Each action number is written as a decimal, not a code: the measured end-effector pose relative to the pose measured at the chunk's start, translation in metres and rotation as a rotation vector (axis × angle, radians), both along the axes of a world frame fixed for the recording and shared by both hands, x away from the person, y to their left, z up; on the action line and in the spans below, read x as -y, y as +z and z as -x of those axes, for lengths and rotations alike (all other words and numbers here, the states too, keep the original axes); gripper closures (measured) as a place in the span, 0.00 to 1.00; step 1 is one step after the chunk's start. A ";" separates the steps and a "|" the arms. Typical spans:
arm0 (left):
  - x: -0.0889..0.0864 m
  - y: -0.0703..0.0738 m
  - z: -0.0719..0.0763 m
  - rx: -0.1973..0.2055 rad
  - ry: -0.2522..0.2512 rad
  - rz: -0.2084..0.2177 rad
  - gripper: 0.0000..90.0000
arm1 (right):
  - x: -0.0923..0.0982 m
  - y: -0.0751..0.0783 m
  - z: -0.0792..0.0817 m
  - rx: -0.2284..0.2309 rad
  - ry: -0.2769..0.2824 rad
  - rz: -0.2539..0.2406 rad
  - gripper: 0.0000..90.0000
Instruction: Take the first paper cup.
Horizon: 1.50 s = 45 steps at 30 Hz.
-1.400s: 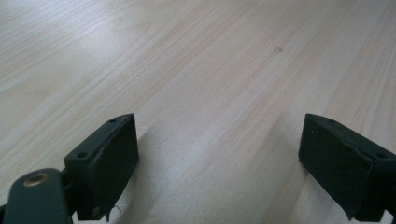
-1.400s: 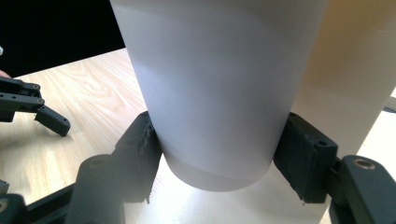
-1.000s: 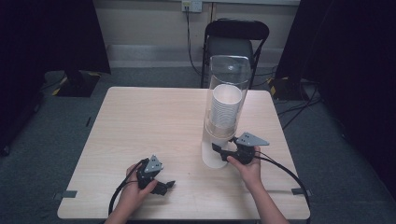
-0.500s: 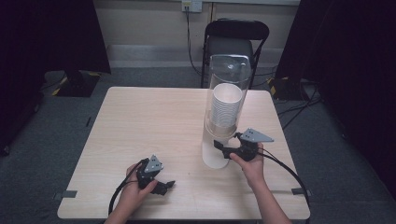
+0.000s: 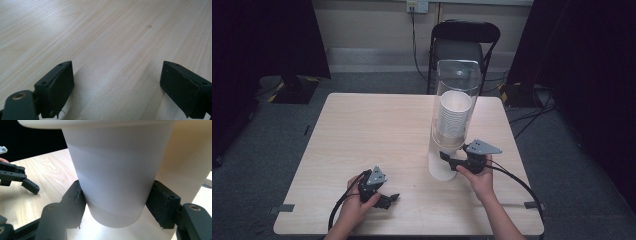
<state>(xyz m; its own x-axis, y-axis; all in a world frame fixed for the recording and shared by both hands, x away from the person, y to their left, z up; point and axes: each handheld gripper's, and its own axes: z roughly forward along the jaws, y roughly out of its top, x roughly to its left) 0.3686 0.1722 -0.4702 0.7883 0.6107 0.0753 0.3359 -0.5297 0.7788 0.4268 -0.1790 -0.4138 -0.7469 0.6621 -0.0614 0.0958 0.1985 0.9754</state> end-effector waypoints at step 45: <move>0.000 0.000 0.000 -0.001 0.004 0.008 0.13 | 0.002 -0.004 -0.001 0.009 -0.020 0.045 0.41</move>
